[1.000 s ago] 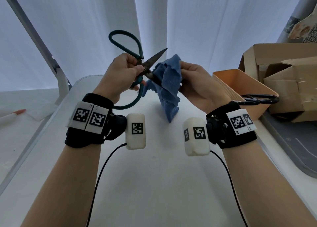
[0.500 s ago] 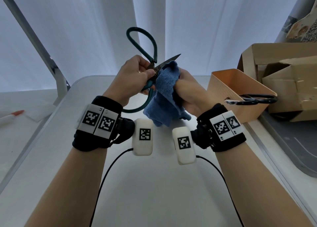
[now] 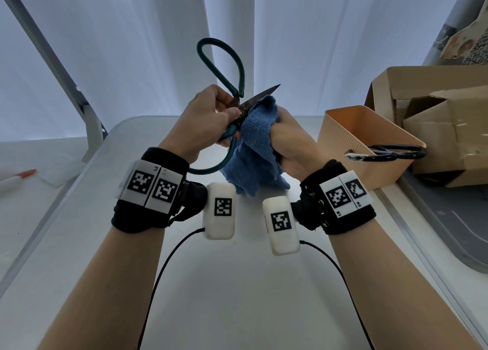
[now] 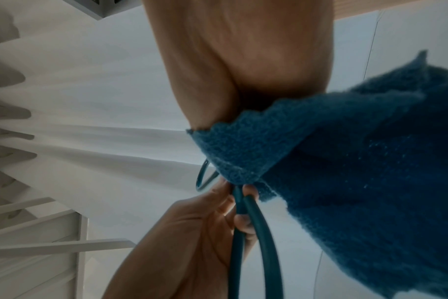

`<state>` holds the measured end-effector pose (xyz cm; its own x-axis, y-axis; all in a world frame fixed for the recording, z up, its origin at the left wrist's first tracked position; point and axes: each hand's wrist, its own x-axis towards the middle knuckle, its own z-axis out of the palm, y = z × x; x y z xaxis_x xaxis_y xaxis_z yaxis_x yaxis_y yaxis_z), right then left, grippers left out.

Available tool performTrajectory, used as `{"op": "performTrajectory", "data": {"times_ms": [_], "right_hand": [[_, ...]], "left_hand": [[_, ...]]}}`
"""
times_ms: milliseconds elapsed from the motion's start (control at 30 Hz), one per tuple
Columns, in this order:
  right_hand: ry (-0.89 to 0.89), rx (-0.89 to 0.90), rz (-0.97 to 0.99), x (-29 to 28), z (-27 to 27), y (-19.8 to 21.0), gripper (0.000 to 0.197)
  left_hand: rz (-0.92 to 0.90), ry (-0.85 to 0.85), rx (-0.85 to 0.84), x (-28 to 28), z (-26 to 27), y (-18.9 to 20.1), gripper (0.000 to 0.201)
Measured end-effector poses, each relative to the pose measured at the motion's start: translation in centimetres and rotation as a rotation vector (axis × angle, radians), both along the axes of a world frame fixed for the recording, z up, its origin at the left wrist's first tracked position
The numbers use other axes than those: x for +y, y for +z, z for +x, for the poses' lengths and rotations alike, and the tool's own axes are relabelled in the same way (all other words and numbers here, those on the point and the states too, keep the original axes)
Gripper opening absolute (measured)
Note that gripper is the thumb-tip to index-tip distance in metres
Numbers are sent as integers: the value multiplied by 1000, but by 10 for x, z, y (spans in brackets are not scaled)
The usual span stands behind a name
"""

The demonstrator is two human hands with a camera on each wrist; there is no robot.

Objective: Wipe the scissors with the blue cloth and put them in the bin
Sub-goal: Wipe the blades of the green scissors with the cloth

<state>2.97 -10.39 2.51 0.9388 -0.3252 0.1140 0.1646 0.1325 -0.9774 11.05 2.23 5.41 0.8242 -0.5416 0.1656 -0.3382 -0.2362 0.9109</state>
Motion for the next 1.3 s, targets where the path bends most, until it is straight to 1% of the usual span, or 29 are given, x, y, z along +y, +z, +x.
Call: {"op": "performTrajectory", "data": {"times_ms": [133, 367, 533, 667, 733, 767, 800, 867, 933, 1033, 1100, 1167, 1300], "right_hand": [[14, 3, 17, -1, -1, 2, 21], [3, 18, -55, -1, 0, 1, 29], [-5, 49, -133, -7, -1, 3, 29], [-15, 68, -183, -7, -2, 3, 35], [-36, 99, -229, -8, -5, 5, 27], [-53, 114, -234, -9, -6, 8, 20], [-81, 135, -222, -10, -8, 11, 18], [-132, 193, -99, -15, -11, 16, 28], [-104, 186, -21, -19, -13, 18, 28], [6, 151, -213, -16, -13, 17, 11], [19, 131, -265, -15, -11, 12, 5], [-2, 124, -252, -14, -9, 11, 10], [-36, 149, -234, -12, -7, 8, 27]], "left_hand": [[-8, 8, 5, 1, 1, 1, 16], [-4, -1, 7, 1, 0, 0, 17], [-16, 9, 20, 3, 2, 2, 14], [-12, -1, 17, 4, 2, 1, 15], [-11, 1, 12, 5, 3, 1, 16], [-12, 9, 12, 6, 4, 1, 16], [-15, 21, 15, 7, 5, 1, 16], [-21, 41, 22, 10, 8, 2, 17], [-23, 52, 20, 12, 9, 3, 17], [-12, 56, 10, 12, 10, 3, 18], [4, 50, -5, 9, 9, 1, 18], [14, 47, -21, 6, 8, -2, 16], [25, 33, -33, 2, 7, -3, 11]]}}
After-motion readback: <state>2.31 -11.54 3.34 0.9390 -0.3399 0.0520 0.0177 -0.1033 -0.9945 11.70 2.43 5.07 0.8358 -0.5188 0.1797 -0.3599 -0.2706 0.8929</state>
